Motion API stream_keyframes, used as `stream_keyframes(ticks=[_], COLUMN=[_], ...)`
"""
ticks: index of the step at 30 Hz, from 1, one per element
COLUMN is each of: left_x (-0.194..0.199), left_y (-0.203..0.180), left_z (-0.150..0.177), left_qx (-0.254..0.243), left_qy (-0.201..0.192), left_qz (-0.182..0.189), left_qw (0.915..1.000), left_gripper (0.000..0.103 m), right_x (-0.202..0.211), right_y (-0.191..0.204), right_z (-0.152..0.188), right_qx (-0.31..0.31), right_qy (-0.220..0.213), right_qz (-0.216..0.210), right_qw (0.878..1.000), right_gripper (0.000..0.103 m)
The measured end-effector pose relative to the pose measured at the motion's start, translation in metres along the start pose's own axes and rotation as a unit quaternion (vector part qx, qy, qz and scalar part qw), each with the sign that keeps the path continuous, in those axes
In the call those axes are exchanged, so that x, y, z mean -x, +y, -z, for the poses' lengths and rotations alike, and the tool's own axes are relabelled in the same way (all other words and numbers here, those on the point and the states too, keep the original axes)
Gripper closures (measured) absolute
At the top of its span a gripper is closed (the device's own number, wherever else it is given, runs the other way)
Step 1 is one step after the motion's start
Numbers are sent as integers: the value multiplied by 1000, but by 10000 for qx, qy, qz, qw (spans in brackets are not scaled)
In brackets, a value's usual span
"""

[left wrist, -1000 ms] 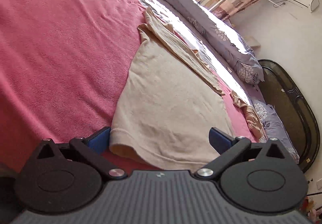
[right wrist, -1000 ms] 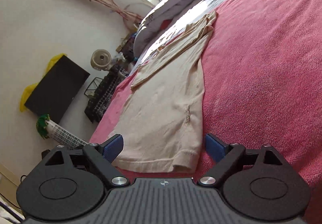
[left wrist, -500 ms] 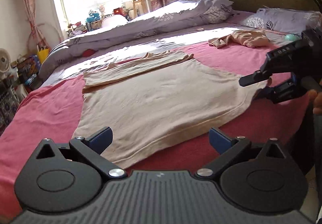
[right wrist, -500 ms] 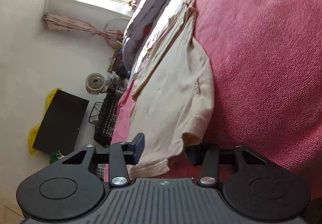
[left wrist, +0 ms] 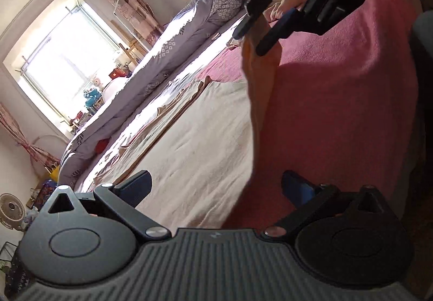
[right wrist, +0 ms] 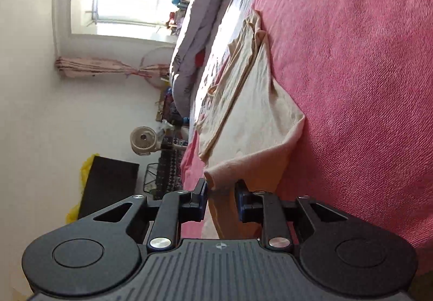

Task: Fold clothes

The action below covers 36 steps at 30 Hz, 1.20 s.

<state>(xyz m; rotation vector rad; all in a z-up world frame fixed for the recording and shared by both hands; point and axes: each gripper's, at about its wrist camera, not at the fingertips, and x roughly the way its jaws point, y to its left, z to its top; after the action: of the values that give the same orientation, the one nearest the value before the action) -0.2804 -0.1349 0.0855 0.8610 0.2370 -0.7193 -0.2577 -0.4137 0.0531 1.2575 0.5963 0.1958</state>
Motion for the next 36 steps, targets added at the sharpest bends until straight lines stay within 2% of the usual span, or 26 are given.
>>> stream_keyframes(ticks=[3,7,9,11,13,15,17,18,19,23,25,28,29,31,32,36], left_x=[-1,-3,-3,-4,-7,-10,-14,-15,-16,-16,-15,-12,-11,-11,-12,-15], left_y=[12,25,33,40,48,56,66,71,76,89,92,96,97,98,99,101], left_z=[4,10,12,14,16,17,17,17,17,17,17,18,18,20,21,29], left_qx=[179,435,579,673,761,873,1037,1136,1235,1513,1508,1485,1477,1468,1479,1493], left_qy=[85,181,242,293,342,379,385,391,398,381,350,305,301,300,320,427], left_qz=[-30,-159,-268,-391,-470,-521,-540,-537,-534,-540,-544,-551,-555,-572,-587,-604], left_qw=[9998,9988,9977,9965,9954,9941,9924,9913,9901,9863,9864,9869,9870,9871,9867,9860], left_gripper=[0,0,0,1,2,4,4,4,4,4,4,4,4,4,4,4], right_x=[5,11,11,12,18,16,10,2,-7,-47,-66,-88,-93,-98,-100,-95], right_y=[8,11,19,31,46,62,77,83,88,95,93,81,78,71,68,62], right_z=[8,20,28,40,62,93,124,136,146,174,186,203,207,208,207,191], right_qx=[710,1312,1879,2606,3602,4685,5645,5944,6203,6797,7111,7756,7913,8088,8130,7955], right_qy=[36,98,112,111,75,112,187,244,298,357,251,-104,-200,-303,-349,-457], right_qz=[528,963,1392,1893,2370,2624,2758,2748,2725,2744,2890,3242,3325,3391,3435,3720], right_qw=[9961,9866,9722,9466,9022,8435,7778,7554,7349,6793,6405,5415,5127,4796,4688,4761], right_gripper=[69,46,42,39,33,27,23,23,23,20,20,18,15,14,14,14])
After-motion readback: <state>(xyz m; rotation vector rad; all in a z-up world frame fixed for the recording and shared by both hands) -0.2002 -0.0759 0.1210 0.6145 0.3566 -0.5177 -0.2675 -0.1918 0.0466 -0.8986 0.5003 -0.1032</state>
